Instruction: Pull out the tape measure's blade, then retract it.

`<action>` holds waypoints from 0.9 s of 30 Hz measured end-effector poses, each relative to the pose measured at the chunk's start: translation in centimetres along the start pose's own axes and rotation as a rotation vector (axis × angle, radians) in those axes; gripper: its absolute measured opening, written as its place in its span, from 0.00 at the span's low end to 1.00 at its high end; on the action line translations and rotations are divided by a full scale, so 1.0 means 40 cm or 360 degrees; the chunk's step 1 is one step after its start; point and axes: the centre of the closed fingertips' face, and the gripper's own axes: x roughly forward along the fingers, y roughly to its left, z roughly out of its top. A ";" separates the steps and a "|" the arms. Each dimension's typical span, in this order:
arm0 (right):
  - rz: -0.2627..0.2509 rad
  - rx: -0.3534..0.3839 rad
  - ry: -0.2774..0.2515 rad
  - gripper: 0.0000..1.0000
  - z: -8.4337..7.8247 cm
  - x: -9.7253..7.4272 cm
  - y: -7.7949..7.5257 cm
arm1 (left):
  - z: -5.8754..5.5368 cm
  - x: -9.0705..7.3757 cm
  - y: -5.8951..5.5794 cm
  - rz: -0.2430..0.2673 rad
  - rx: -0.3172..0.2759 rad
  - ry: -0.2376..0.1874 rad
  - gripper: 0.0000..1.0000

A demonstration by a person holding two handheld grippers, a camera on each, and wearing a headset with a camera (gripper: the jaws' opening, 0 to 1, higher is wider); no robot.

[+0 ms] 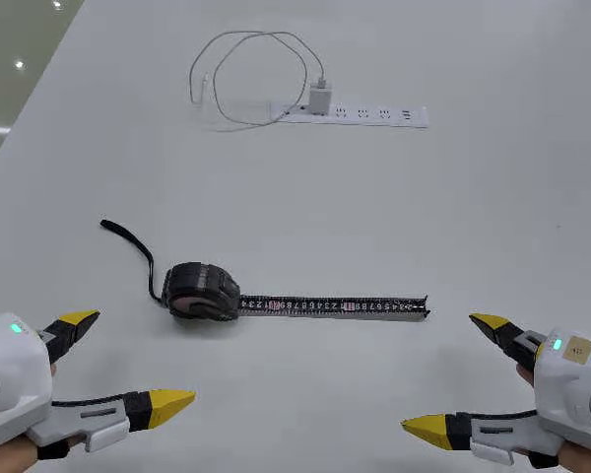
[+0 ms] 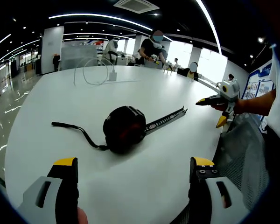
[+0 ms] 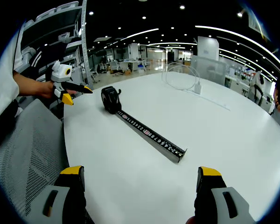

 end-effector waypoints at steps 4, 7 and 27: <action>0.0006 -0.0010 0.0012 0.99 -0.001 0.002 -0.009 | 0.006 0.010 0.001 0.0002 -0.0006 -0.0005 0.98; 0.0010 -0.0020 0.0020 0.99 -0.001 0.003 -0.017 | 0.011 0.017 -0.001 0.0000 -0.0008 -0.0007 0.97; 0.0033 -0.0091 0.0062 0.99 0.006 0.017 -0.059 | 0.040 0.068 -0.007 -0.0004 -0.0040 -0.0028 0.96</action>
